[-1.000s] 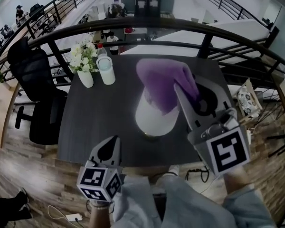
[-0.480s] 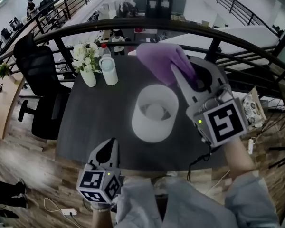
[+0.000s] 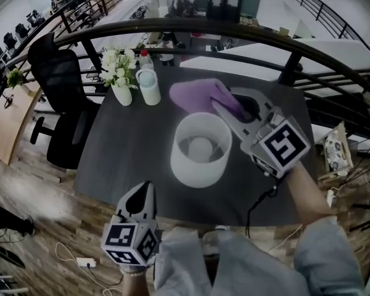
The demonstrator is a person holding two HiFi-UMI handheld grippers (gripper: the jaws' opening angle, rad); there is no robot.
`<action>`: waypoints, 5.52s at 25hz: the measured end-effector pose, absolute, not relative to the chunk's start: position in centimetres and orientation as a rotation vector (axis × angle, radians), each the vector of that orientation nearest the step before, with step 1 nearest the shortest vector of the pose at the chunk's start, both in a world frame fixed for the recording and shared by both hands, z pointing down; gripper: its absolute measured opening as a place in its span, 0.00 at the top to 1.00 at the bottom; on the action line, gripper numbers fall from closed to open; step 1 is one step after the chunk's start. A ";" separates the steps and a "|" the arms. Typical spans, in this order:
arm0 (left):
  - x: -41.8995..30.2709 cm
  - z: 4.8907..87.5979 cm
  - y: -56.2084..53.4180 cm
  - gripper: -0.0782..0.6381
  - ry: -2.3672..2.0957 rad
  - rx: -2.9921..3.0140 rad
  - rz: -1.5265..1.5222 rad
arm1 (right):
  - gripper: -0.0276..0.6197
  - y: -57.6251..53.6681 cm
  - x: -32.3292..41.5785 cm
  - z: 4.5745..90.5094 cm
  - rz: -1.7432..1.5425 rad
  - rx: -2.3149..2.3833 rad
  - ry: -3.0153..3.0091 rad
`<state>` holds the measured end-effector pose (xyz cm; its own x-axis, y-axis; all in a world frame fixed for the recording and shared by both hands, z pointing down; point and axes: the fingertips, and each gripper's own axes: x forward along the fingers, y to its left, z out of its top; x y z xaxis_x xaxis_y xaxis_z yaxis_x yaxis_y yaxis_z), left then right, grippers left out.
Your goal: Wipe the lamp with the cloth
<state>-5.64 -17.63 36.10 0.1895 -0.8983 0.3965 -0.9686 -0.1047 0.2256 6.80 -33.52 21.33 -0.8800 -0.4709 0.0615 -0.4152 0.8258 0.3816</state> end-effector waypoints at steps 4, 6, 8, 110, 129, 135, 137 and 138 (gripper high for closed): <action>-5.3 36.2 -17.7 0.89 -1.764 2.027 0.222 | 0.88 -33.7 7.1 22.7 -0.405 0.571 -2.930; -4.8 36.3 -17.7 0.89 -1.766 2.023 0.227 | 0.88 -33.7 7.8 23.6 -0.378 0.538 -2.923; -4.4 36.3 -17.8 0.89 -1.762 2.022 0.232 | 0.88 -33.5 8.3 24.6 -0.358 0.528 -2.910; -4.8 38.0 -17.0 0.89 -1.440 2.261 0.343 | 0.88 -20.9 14.5 53.9 0.403 1.367 -2.152; -2.1 36.5 -18.5 0.89 -1.525 2.251 0.324 | 0.88 -21.9 18.8 39.5 0.301 1.472 -2.352; -2.4 35.8 -19.0 0.89 -1.561 2.249 0.306 | 0.88 -22.5 18.2 37.8 0.272 1.466 -2.411; -2.7 35.7 -19.2 0.89 -1.580 2.238 0.302 | 0.88 -22.6 18.1 37.7 0.267 1.457 -2.421; -2.9 35.7 -19.3 0.89 -1.588 2.230 0.300 | 0.88 -22.7 18.1 37.6 0.266 1.456 -2.423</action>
<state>-2.89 -19.33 35.74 0.3366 -0.8581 0.3878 -0.9404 -0.2853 0.1849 18.09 -22.70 37.64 -0.4410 -0.8275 0.3476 -0.8831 0.4691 -0.0035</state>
